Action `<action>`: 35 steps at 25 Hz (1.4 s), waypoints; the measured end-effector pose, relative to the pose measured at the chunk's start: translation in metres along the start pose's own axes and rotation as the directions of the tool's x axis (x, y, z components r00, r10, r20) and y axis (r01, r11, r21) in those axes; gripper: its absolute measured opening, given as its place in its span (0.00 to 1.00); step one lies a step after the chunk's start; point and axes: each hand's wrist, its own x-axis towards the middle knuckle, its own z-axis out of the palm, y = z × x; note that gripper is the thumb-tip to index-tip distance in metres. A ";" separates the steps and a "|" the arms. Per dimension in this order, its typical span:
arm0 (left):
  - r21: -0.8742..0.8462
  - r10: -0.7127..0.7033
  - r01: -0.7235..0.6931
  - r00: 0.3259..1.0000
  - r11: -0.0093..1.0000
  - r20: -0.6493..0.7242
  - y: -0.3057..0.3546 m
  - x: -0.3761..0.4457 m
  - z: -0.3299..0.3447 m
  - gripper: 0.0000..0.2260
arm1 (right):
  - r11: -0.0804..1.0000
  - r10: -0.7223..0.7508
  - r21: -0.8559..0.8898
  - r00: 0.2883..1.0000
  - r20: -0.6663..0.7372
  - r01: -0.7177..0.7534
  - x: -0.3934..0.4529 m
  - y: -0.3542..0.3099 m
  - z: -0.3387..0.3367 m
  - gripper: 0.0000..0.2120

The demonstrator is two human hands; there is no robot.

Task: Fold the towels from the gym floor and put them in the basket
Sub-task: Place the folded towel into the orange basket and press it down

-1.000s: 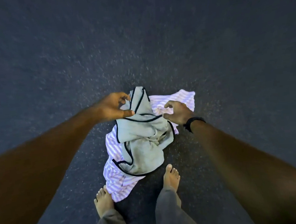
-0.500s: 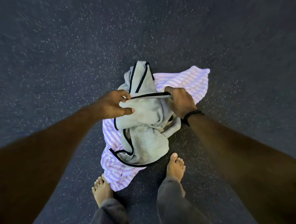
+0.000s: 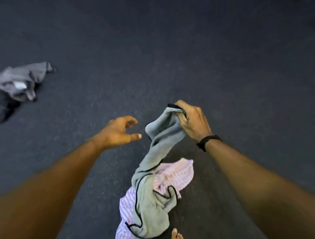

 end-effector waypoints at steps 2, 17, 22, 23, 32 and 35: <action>0.023 0.055 -0.054 0.997 0.998 -0.052 0.046 -0.034 -0.055 0.25 | 0.998 -0.044 -0.052 0.997 -0.070 0.041 0.017 -0.052 -0.074 0.05; 0.289 0.603 -0.545 0.778 0.787 -0.176 0.341 -0.254 -0.255 0.23 | 0.911 -0.119 -0.395 0.841 -0.528 -0.119 -0.096 -0.311 -0.479 0.05; 0.322 0.693 -0.641 0.718 0.697 -0.071 0.390 -0.306 -0.224 0.24 | 0.901 -0.011 -0.359 0.816 -0.578 -0.242 -0.185 -0.325 -0.527 0.11; 0.317 0.706 -0.659 0.706 0.682 -0.050 0.399 -0.315 -0.215 0.24 | 0.897 0.006 -0.351 0.803 -0.597 -0.267 -0.205 -0.324 -0.534 0.12; 0.250 0.799 -0.792 0.593 0.557 0.098 0.470 -0.404 -0.111 0.25 | 0.814 0.159 -0.285 0.667 -0.728 -0.506 -0.410 -0.322 -0.572 0.05; 0.214 0.812 -0.829 0.554 0.517 0.186 0.488 -0.444 -0.061 0.25 | 0.792 0.219 -0.223 0.605 -0.765 -0.568 -0.500 -0.331 -0.571 0.09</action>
